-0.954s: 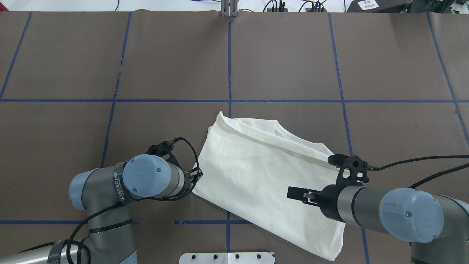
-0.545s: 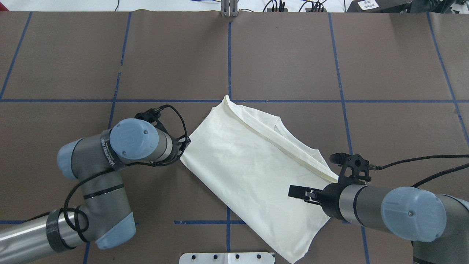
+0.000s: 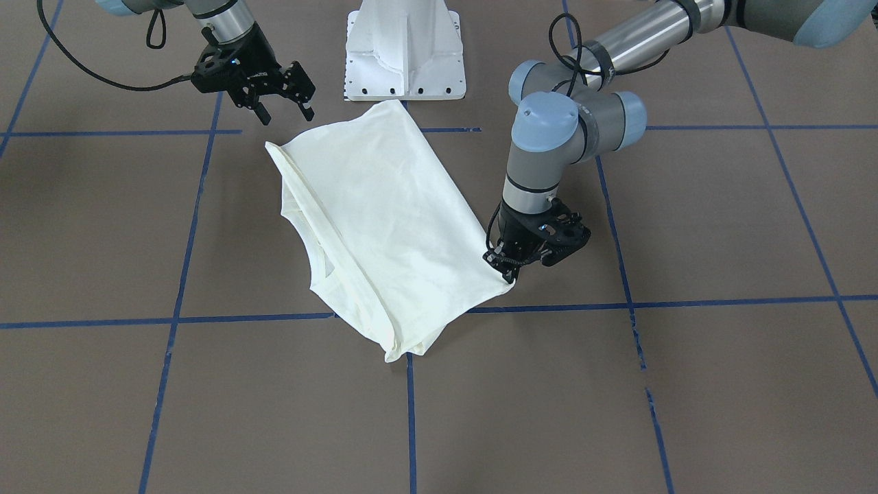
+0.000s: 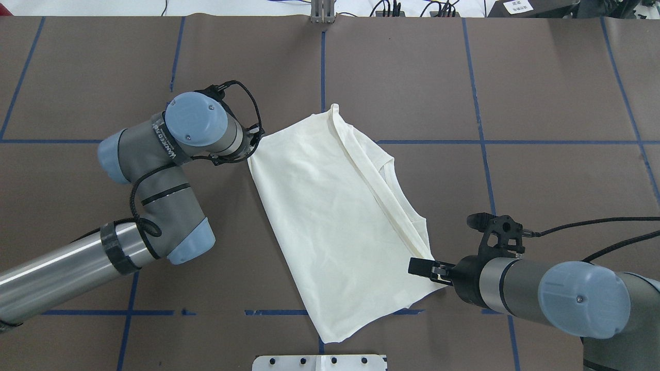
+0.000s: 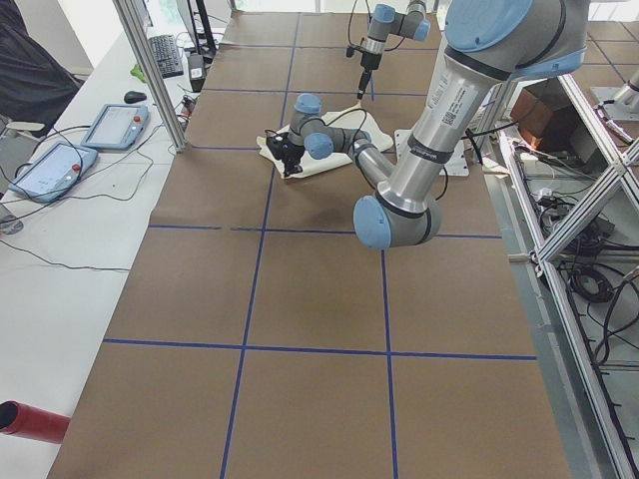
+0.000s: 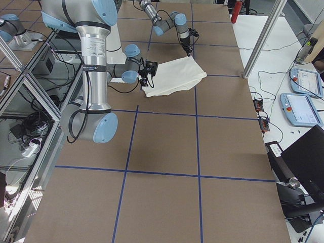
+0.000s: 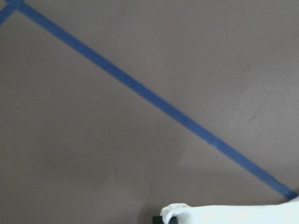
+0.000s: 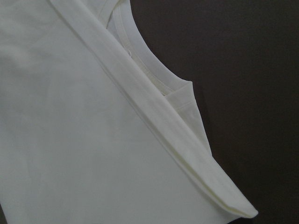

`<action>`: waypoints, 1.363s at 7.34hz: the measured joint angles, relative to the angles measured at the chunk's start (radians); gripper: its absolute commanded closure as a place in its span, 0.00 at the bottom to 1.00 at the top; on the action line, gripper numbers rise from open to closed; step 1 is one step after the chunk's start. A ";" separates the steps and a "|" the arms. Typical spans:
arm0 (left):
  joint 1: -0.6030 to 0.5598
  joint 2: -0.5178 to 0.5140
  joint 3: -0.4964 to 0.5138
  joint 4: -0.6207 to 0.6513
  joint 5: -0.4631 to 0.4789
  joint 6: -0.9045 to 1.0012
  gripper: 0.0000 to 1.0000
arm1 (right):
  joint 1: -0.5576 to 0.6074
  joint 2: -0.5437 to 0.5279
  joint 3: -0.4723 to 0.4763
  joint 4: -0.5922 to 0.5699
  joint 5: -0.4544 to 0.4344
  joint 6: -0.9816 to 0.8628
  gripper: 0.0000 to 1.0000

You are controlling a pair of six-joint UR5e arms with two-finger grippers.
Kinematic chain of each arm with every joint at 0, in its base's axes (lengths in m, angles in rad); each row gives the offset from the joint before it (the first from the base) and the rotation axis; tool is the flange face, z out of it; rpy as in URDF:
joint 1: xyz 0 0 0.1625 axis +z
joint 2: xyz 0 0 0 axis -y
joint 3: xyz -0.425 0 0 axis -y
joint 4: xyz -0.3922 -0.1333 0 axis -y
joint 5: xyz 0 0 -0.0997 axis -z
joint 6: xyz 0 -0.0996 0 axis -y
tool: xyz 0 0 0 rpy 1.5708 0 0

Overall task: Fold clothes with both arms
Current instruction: 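Pull the held corner away from the robot with the left gripper, straightening the shirt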

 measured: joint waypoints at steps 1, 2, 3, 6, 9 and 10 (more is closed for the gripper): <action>-0.023 -0.041 0.074 -0.044 0.000 0.037 1.00 | 0.001 -0.001 0.000 0.000 -0.001 0.000 0.00; -0.040 -0.083 0.155 -0.091 -0.001 0.072 1.00 | 0.001 -0.001 0.000 0.000 -0.001 0.000 0.00; -0.055 -0.125 0.236 -0.145 0.000 0.100 1.00 | 0.002 -0.001 0.000 0.000 -0.002 0.000 0.00; -0.094 -0.215 0.443 -0.332 0.005 0.200 1.00 | 0.003 0.000 0.000 0.000 -0.003 0.002 0.00; -0.116 -0.236 0.514 -0.416 0.029 0.253 0.00 | 0.002 0.007 -0.003 -0.003 -0.003 0.001 0.00; -0.130 -0.237 0.506 -0.418 0.027 0.257 0.00 | 0.005 0.010 -0.006 -0.007 -0.002 0.000 0.00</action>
